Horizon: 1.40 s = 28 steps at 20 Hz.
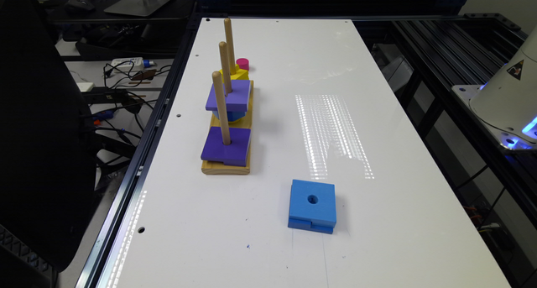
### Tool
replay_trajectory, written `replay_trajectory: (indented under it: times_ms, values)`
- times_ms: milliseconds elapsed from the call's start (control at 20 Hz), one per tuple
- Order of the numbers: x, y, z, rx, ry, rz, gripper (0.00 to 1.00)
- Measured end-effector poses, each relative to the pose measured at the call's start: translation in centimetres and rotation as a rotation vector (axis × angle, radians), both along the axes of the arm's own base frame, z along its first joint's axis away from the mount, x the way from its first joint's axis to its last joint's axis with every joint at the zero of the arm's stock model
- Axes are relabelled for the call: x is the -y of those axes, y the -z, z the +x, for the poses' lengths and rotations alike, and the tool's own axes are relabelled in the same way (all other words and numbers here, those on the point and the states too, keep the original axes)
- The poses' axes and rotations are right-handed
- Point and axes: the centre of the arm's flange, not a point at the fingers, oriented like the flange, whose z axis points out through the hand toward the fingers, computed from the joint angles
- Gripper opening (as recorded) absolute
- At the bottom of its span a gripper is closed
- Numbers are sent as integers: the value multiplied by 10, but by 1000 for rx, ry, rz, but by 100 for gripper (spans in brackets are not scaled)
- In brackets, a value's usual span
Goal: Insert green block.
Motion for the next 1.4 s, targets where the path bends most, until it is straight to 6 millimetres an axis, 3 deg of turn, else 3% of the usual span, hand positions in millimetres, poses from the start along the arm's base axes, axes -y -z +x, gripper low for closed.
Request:
replay_trajectory:
  times_ms: [1050, 1400]
  values:
    - [0, 3, -1, -5, 0, -1, 0]
    - [-1, 15, 7, -2, 0, 5, 0]
